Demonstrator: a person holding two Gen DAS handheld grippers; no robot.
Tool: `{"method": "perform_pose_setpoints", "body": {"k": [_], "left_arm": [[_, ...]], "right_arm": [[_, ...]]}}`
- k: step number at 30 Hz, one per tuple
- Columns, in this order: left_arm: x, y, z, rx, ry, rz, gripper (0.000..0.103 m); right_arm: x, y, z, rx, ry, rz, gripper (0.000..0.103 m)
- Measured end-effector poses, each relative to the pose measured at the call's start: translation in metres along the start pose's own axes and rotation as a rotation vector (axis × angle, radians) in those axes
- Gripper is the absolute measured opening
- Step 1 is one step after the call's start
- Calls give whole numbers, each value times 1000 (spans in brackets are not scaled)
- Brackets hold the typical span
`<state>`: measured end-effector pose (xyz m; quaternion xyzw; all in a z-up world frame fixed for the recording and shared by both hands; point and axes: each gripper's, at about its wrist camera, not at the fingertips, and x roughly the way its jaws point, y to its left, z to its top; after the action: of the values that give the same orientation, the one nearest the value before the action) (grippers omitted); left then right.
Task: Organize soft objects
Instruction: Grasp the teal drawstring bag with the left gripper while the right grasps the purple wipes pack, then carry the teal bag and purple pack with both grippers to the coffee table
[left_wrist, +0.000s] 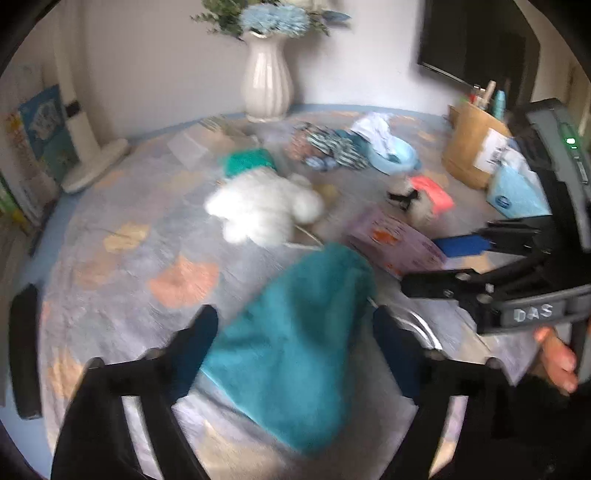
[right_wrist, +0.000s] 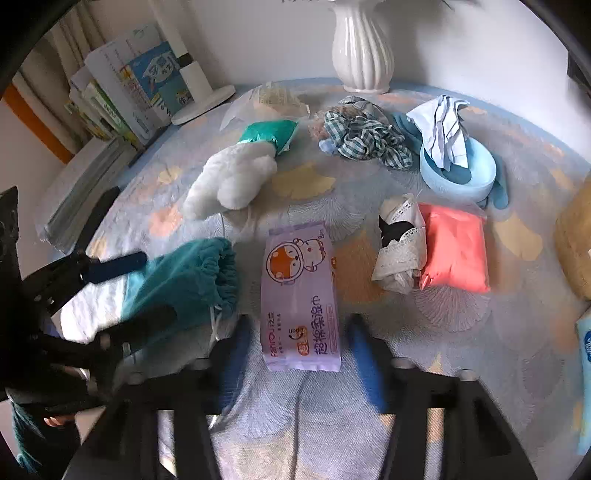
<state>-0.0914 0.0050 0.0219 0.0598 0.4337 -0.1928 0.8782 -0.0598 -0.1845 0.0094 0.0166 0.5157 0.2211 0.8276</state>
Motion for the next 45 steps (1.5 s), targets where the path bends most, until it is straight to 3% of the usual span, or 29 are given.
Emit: {"method": "perform_pose_setpoints", "body": {"k": [2, 4, 7, 8, 10, 13, 17, 24, 30, 37, 42, 45], "left_arm": [[2, -2, 4, 5, -22, 52, 85], [7, -4, 6, 17, -14, 44, 85], [23, -10, 5, 41, 48, 34, 84], [30, -13, 2, 59, 72, 45, 81], [30, -23, 0, 94, 45, 69, 45], [25, -31, 0, 109, 24, 54, 20], [18, -31, 8, 76, 18, -8, 16], [-53, -19, 39, -2, -226, -137, 15], [-101, -35, 68, 41, -364, -145, 15], [-65, -86, 87, 127, -281, -127, 15], [-30, -127, 100, 194, -212, -197, 15], [-14, -157, 110, 245, -193, -243, 15]], "right_arm": [[0, -1, 2, -4, -10, -23, 61], [5, 1, 5, -29, -18, -75, 61], [10, 6, 7, -66, -44, -126, 59], [10, 7, 7, -74, -54, -140, 53], [10, 8, 5, -93, -69, -165, 42], [4, 0, 5, -64, -75, -137, 40], [-26, -16, 4, 20, -164, -93, 40], [-72, -44, 8, 94, -266, -110, 40], [-84, -77, 3, 195, -276, -76, 41], [-107, -117, -7, 300, -278, -61, 40], [-130, -147, -18, 373, -256, -15, 40], [-154, -164, -26, 399, -277, -73, 41]]}}
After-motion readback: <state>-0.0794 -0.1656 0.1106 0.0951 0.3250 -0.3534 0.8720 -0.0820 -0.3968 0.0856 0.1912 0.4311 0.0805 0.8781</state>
